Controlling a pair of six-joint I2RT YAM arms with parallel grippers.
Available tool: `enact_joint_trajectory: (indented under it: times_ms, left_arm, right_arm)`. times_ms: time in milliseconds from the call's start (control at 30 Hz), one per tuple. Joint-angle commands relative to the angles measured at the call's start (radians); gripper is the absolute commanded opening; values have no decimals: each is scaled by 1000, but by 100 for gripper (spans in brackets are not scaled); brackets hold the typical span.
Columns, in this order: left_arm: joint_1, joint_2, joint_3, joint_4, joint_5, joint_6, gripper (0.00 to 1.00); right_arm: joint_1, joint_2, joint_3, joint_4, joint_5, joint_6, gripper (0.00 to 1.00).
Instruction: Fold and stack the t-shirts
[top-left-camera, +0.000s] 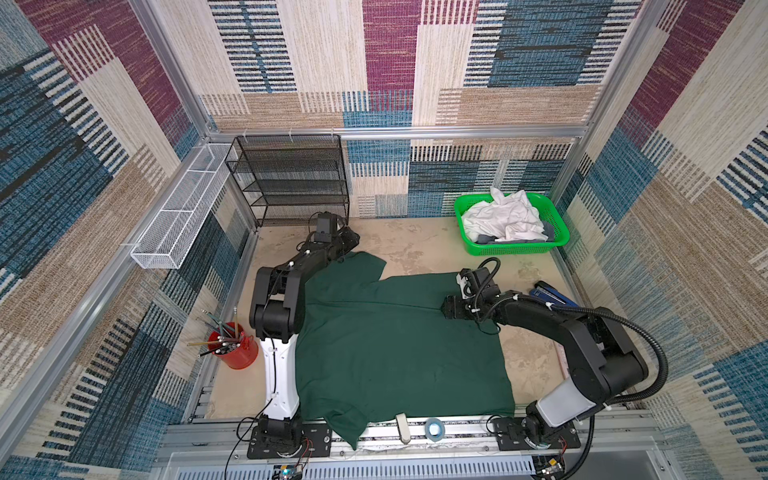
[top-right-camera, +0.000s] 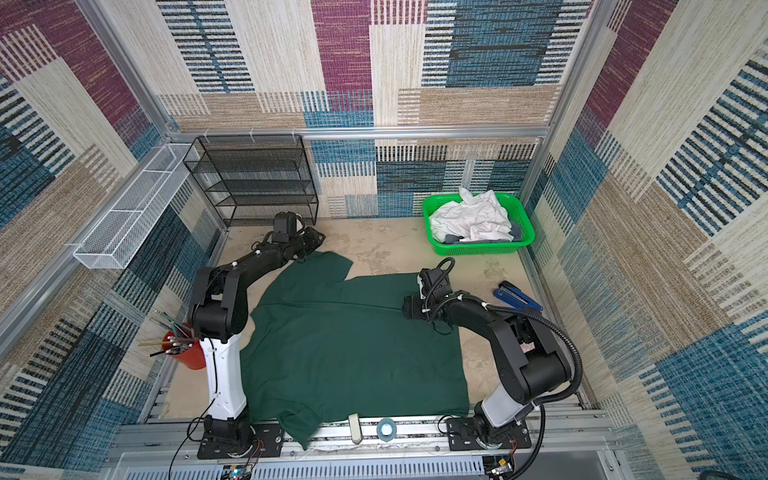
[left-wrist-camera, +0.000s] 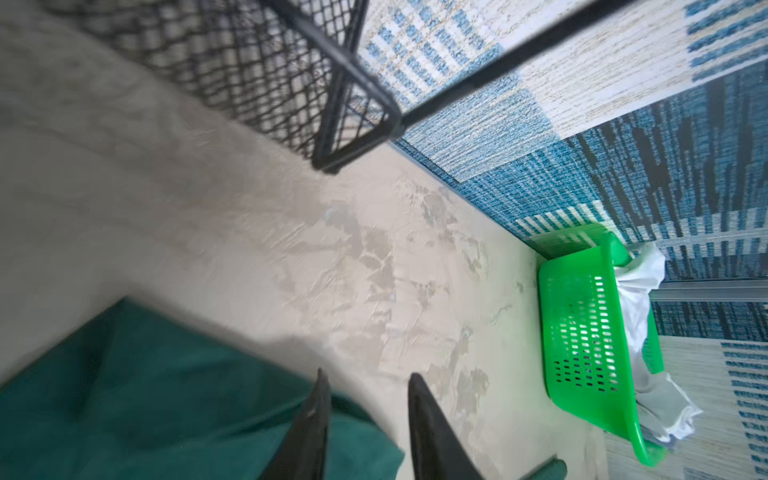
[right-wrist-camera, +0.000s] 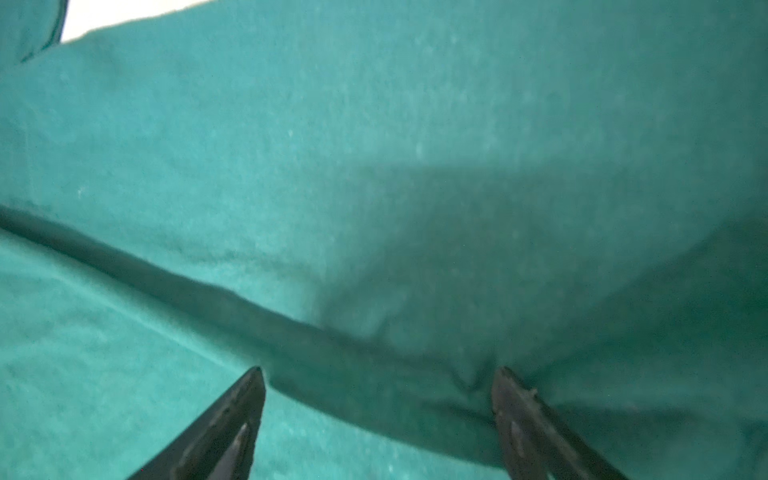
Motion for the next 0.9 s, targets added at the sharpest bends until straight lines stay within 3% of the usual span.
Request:
enact_joint_trajectory:
  times_ms: [0,133,633,867]
  left_arm:
    - [-2,-100,-117,-145,-105,99,34]
    - [-2,-138,-199,-203,-161,136,34]
    - [12,135,127,-274,-206,87,37]
    - [16,172,150,-244,-178,48,37]
  right_arm:
    - [2,-11,2,-10,-8,11,87]
    - [2,-28,-1,-3,-20,3,87]
    - [1,-58,-48,8,-25,1,87]
    - [2,-26,-18,7,-34,-8,87]
